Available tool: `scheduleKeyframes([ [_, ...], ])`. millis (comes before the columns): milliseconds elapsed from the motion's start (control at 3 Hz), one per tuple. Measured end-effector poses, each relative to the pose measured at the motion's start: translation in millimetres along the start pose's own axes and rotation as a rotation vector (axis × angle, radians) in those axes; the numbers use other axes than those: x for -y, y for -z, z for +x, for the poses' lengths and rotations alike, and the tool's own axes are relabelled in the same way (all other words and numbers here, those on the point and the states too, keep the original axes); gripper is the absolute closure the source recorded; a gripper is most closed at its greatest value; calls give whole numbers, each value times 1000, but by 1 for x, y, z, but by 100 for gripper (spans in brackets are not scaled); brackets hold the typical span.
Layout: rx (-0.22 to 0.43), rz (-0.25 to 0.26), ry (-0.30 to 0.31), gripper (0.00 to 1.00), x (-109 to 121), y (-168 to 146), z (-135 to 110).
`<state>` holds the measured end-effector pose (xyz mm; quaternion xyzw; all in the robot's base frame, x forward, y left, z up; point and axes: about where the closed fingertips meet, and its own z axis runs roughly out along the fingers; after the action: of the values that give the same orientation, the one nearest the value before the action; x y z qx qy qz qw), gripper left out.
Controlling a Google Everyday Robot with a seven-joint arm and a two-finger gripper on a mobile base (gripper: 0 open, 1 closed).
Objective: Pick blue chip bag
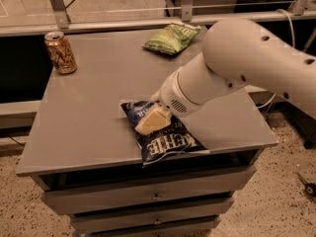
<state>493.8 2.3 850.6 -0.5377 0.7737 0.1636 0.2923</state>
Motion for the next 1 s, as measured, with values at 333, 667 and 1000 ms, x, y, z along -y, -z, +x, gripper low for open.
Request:
scheduleKeyframes([
  [333,26,-1,0,70,1,7,-10],
  [667,94,-10,1,93,6,21,-30],
  [1000,184,-31,-3,100,14,37,-49],
])
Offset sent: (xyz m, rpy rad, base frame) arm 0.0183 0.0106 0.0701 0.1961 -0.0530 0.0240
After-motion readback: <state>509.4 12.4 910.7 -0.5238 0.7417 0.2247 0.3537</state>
